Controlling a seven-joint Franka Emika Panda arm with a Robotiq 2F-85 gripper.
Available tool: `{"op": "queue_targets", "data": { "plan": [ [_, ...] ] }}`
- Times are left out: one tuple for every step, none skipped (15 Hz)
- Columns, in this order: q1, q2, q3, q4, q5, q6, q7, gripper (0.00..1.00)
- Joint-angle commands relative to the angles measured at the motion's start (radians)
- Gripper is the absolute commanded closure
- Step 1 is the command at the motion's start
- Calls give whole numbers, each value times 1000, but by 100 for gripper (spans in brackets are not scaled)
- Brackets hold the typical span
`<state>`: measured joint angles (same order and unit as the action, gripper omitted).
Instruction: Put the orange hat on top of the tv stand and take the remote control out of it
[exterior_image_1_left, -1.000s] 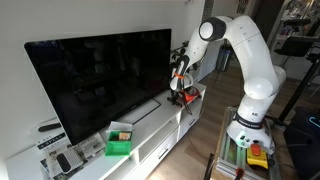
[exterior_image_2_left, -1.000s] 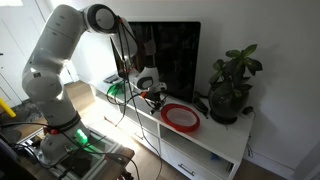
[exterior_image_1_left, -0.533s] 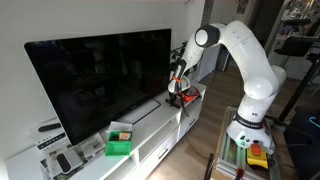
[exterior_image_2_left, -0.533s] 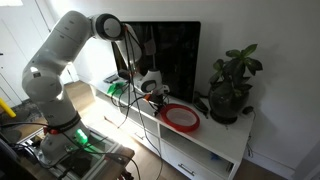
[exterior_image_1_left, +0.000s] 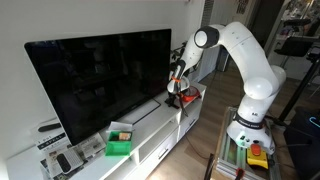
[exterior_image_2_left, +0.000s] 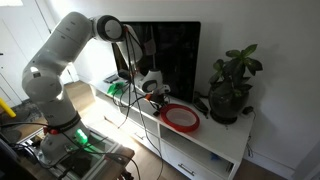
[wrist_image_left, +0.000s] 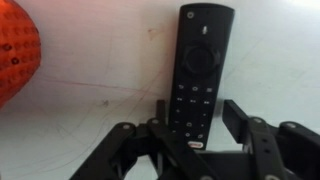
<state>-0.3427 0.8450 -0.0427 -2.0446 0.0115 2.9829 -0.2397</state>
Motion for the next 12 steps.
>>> {"op": "queue_targets", "data": {
  "plan": [
    [-44, -28, 46, -19, -14, -3, -16, 8],
    [-60, -43, 67, -33, -10, -6, -23, 2],
    [-58, -53, 69, -42, -9, -5, -18, 0],
    [-36, -67, 49, -60, -3, 8, 11, 0],
    [-27, -77, 40, -73, -1, 25, 24, 0],
    [-17, -96, 27, -94, 3, 34, 41, 0],
    [-18, -118, 25, -114, 5, 37, 48, 0],
    [-12, -141, 16, -134, 5, 35, 59, 0],
    [-13, -170, 11, -160, 7, 37, 67, 0],
    [-17, -198, 9, -184, 7, 38, 70, 0],
    [-10, -231, -4, -209, 8, 35, 81, 0],
    [-9, -261, -11, -230, 7, 26, 85, 0]
  ]
}}
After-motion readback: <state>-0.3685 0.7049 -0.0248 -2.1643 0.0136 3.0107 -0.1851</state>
